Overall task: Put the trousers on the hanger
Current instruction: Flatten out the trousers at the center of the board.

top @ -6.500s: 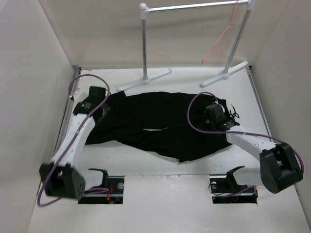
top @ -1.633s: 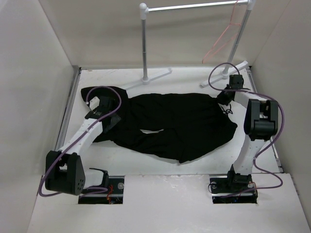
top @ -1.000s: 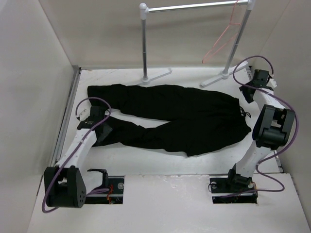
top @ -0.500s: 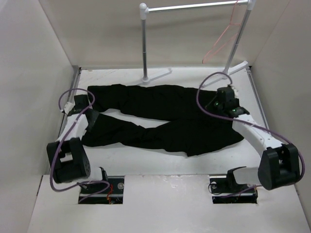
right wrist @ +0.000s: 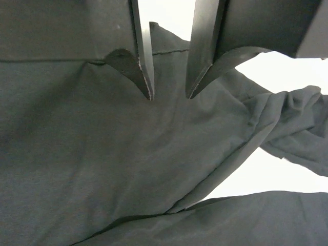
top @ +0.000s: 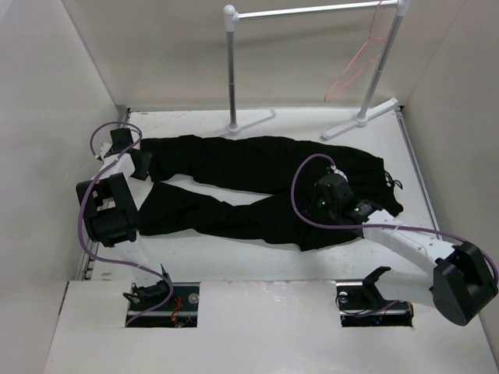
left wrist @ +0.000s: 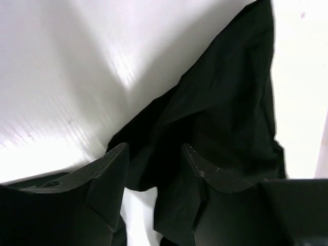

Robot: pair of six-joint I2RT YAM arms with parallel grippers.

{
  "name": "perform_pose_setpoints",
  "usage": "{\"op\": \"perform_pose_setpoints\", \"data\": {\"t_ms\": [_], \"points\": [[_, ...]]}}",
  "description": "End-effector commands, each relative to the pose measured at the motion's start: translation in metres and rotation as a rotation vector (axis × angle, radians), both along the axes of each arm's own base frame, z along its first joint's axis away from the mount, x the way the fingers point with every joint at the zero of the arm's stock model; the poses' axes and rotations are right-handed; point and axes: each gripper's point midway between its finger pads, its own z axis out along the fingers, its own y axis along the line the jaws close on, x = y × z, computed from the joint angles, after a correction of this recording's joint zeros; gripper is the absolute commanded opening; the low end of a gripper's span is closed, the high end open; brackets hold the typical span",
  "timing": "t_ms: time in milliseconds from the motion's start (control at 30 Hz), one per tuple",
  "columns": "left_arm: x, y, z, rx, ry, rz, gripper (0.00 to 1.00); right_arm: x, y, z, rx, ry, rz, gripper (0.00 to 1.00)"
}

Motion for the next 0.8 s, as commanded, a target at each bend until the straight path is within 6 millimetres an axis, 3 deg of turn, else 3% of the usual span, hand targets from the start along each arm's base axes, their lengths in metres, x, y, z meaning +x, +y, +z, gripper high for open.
{"op": "perform_pose_setpoints", "data": {"t_ms": [0,67,200,400,567,767], "points": [[-0.002,-0.008,-0.002,-0.008,0.005,-0.027,0.41,0.008,0.005,0.009,0.029,-0.034,-0.009,0.38],[-0.004,-0.009,-0.011,-0.015,0.042,-0.025,0.38,0.008,0.006,0.007,0.031,-0.03,-0.01,0.43],[0.002,0.003,-0.011,0.009,0.068,-0.028,0.12,0.008,0.004,0.002,0.017,-0.022,-0.011,0.55],[0.031,0.046,0.053,0.181,0.032,-0.072,0.03,0.012,-0.029,-0.027,-0.034,0.033,-0.11,0.59],[0.044,0.077,0.087,0.322,0.055,-0.094,0.02,0.018,-0.047,-0.028,-0.048,0.033,-0.149,0.61],[0.041,0.084,0.056,0.332,0.178,-0.129,0.07,0.02,-0.049,-0.021,-0.05,0.017,-0.143,0.63]]}}
